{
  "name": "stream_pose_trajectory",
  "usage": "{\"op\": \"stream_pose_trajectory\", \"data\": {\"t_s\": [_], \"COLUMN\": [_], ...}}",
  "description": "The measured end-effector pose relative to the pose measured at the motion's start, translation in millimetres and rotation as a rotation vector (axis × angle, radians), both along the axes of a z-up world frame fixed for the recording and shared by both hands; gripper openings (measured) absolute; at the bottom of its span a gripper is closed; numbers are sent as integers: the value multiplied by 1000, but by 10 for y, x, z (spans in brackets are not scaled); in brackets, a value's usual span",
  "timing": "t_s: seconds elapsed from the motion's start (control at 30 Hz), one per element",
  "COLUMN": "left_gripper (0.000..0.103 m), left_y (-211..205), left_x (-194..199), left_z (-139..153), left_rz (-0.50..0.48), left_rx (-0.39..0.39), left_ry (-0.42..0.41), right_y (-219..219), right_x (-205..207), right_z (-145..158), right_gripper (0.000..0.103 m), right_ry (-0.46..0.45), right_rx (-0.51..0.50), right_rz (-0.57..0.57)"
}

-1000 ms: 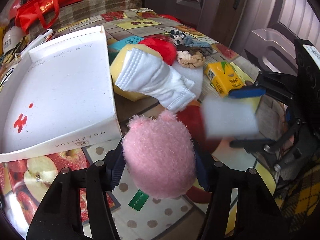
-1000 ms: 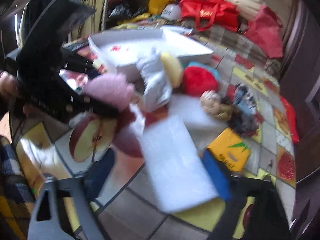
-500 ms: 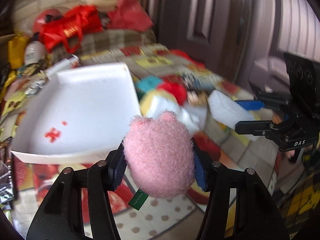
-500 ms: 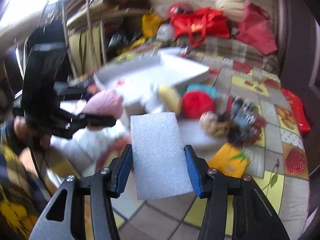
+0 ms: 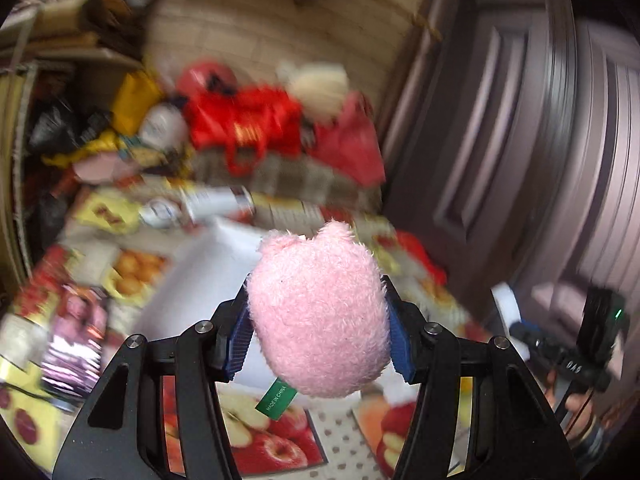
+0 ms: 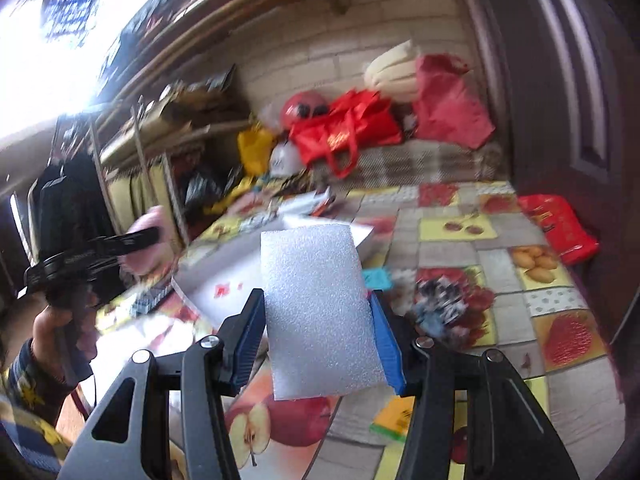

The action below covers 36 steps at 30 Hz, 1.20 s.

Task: Organize soft objects
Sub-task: 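Lift the pink ball and white sponge and carry both over the white box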

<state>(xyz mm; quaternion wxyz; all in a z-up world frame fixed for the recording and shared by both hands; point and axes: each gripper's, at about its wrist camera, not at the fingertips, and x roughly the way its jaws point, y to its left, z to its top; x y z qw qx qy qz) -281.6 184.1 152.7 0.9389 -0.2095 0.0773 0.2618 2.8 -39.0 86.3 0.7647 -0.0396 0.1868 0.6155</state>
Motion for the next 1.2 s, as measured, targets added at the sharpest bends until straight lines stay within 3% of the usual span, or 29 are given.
{"op": "stream_pose_trajectory", "data": {"t_s": [0.07,0.17,0.43,0.57,0.67,0.8,0.93,1.07,1.2], "left_gripper": [57,57,57,57,58,58,58,58,58], "left_y": [-6,-112,-690,-973,-1107,-890,-645,-297,-45], "left_x": [-287,-844,-1706,-1873,-2014,-2072,-1874,-1501,-948], "left_z": [295,965,2759,3367,3634,3713,3456,3024,2278], "left_rz": [51,163,375,508,552,543,476,300,141], "left_rx": [50,186,524,694,743,692,602,448,314], "left_ry": [-61,-146,-254,-265,-296,-274,-215,-142,-39], "right_y": [-103,-338,-990,-1151,-1237,-1183,-902,-617,-181], "right_x": [90,249,490,459,383,263,212,187,125], "right_z": [138,491,1800,2328,2638,2797,2743,2571,2146], "right_gripper": [52,52,52,52,52,52,52,52,52], "right_ry": [19,53,41,15,-5,-20,-6,38,85], "right_rx": [52,150,419,505,572,622,608,541,444], "right_rz": [-34,-89,-179,-207,-213,-188,-120,-47,13]}}
